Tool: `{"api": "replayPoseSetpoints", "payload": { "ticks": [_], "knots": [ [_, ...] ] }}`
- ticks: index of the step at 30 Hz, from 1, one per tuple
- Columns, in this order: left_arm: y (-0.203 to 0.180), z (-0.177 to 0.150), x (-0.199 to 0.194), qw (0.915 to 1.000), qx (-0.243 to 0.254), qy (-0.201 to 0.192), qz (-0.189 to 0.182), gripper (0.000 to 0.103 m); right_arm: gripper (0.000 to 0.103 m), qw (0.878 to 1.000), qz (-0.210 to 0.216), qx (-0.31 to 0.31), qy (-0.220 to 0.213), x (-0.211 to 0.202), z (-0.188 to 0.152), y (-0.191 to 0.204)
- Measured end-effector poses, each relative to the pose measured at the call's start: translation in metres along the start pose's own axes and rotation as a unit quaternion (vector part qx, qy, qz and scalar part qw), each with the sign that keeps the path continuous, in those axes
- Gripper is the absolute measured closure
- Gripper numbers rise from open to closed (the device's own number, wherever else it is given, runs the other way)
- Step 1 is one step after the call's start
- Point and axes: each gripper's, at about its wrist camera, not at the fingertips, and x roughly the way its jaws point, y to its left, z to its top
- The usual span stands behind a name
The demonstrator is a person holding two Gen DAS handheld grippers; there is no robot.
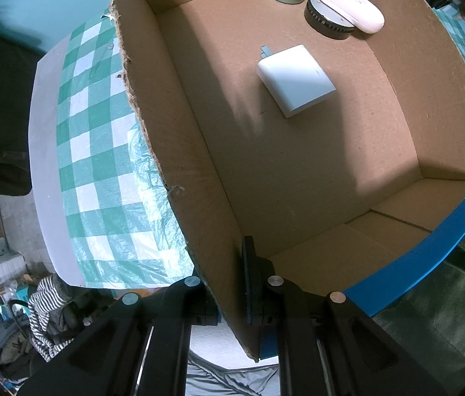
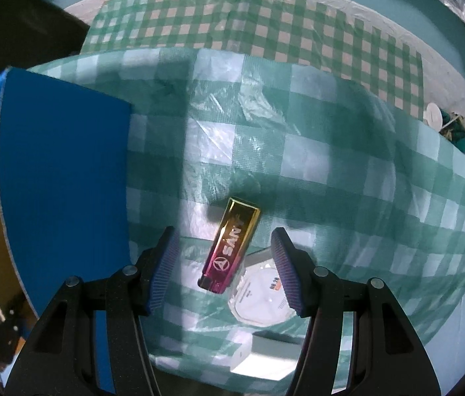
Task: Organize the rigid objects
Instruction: 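Move the right gripper to the gold-pink SANY battery and grasp it, then carry the SANY battery toward the box with the right gripper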
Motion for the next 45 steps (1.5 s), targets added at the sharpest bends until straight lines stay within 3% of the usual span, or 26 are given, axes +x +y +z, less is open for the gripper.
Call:
{"api": "replayPoseSetpoints", "payload": {
  "ticks": [10,16,22,45],
  "knots": [
    [0.005,-0.001,0.001,1.0,-0.003,0.001,-0.002,0.093,0.068,0.998,-0.039,-0.039,0.008,0.021,-0.007,0.016],
    [0.007,-0.001,0.003,1.0,-0.003,0.001,-0.003,0.091,0.074,0.992,-0.073,-0.099,-0.002,0.025,-0.017,0.027],
    [0.008,0.0,0.004,1.0,-0.002,0.002,-0.003,0.091,0.082,0.989,-0.071,-0.126,-0.01,0.025,-0.022,0.031],
    [0.007,0.002,0.005,1.0,-0.003,0.003,-0.003,0.091,0.082,0.985,-0.044,-0.162,-0.026,-0.028,-0.037,0.04]
  ]
}}
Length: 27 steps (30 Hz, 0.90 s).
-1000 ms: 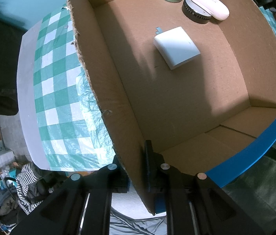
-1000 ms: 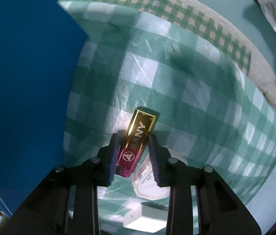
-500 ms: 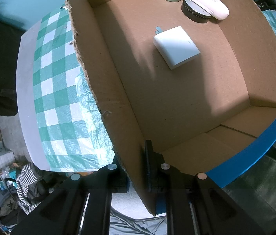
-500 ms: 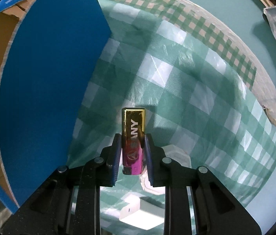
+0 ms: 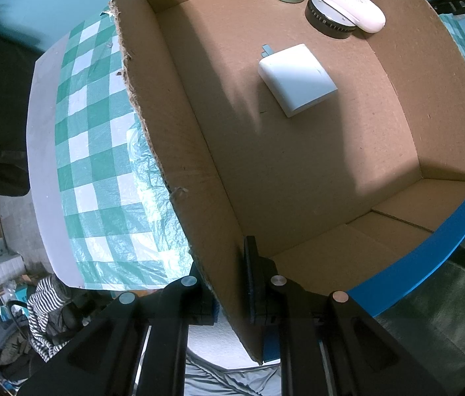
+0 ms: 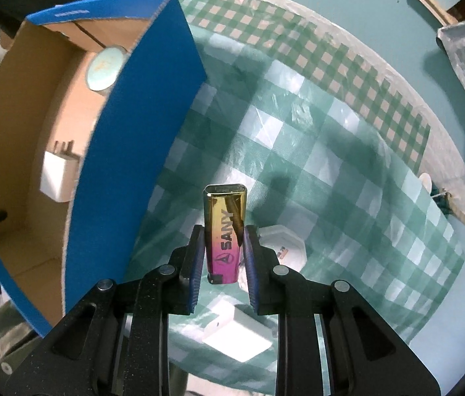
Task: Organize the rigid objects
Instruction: 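Carry the SANY battery toward the box with the right gripper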
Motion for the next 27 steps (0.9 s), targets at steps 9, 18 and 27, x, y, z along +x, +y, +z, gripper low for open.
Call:
{"api": "replayPoseSetpoints", "payload": {
  "ticks": [9,18,27],
  "knots": [
    [-0.002,0.001,-0.001,1.0,0.001,-0.001,0.002,0.091,0.082,0.999,0.008,-0.028,-0.018,-0.03,-0.001,0.016],
    [-0.002,0.001,-0.001,1.0,0.001,-0.001,0.001,0.091,0.082,0.997,0.018,-0.069,-0.041,-0.063,0.008,0.051],
    [-0.002,0.001,-0.001,1.0,0.001,-0.001,0.0,0.091,0.082,0.993,0.031,-0.109,-0.044,-0.075,0.021,0.085]
  ]
}}
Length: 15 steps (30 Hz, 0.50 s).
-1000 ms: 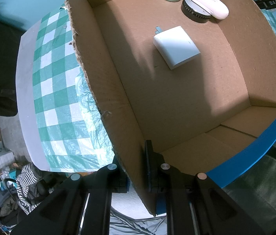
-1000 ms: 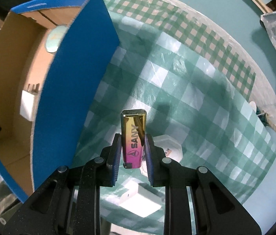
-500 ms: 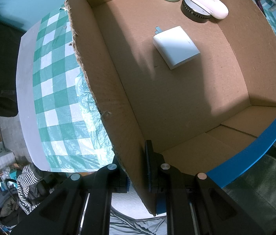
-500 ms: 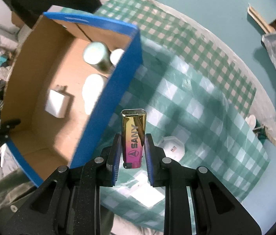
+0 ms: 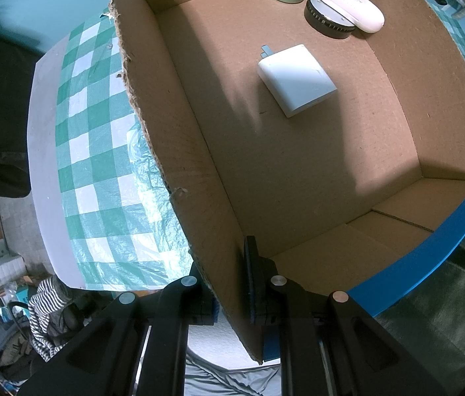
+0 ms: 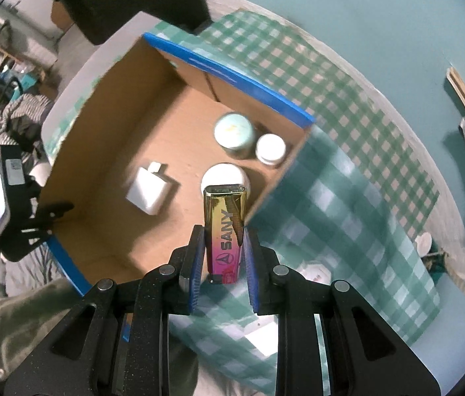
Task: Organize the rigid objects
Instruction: 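Carry the SANY battery toward the box with the right gripper, then lower the battery into the box and open the right gripper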
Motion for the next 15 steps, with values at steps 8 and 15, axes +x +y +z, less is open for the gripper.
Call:
{"api": "replayPoseSetpoints", "payload": {
  "ticks": [8,15],
  "knots": [
    [0.002,0.0,0.0,1.0,0.0,0.0,-0.001,0.091,0.082,1.0,-0.004,-0.018,0.026,0.025,0.013,0.018],
    [0.002,0.0,0.0,1.0,-0.001,0.0,-0.001,0.091,0.082,0.999,-0.01,-0.017,0.045,0.048,0.016,0.023]
  ]
}}
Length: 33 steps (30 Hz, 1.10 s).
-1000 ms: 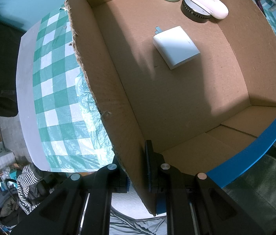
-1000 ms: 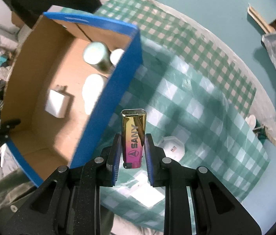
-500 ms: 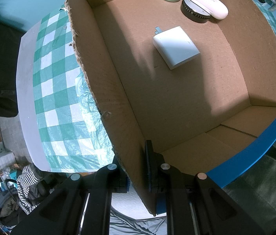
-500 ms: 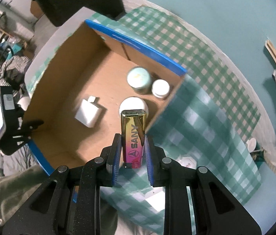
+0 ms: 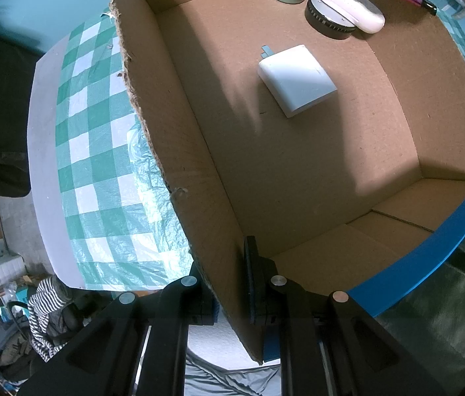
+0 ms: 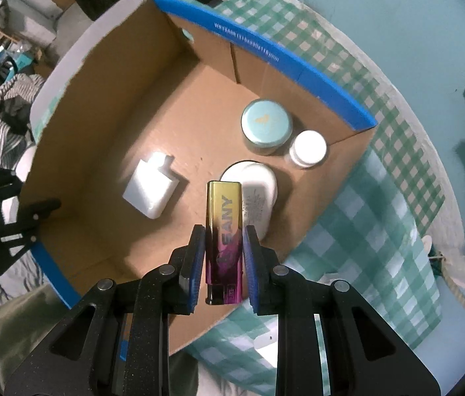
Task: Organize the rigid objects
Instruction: 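Lower the battery into the box and open the right gripper, then move the right gripper to the white hexagonal device and grasp it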
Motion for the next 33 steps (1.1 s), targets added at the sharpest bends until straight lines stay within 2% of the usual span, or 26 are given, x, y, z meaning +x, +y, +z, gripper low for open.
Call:
{"api": "replayPoseSetpoints", "payload": {
  "ticks": [6,18,20,24,33],
  "knots": [
    [0.0,0.0,0.0,1.0,0.001,0.0,0.001,0.091,0.082,1.0,0.011,0.016,0.002,0.006,-0.002,-0.004],
    [0.0,0.002,-0.002,1.0,0.003,-0.001,0.002,0.091,0.081,0.999,0.019,0.033,-0.029,-0.018,-0.01,-0.008],
    [0.0,0.002,-0.002,1.0,0.003,-0.001,0.002,0.091,0.075,0.999,0.017,0.035,-0.032,-0.023,-0.012,-0.01],
    [0.0,0.001,-0.001,1.0,0.002,-0.002,0.002,0.091,0.071,0.998,0.014,0.042,-0.04,-0.031,-0.017,-0.015],
    [0.001,0.001,-0.001,1.0,0.002,-0.002,0.002,0.091,0.053,0.997,-0.001,0.068,-0.048,-0.039,-0.036,-0.038]
  ]
}}
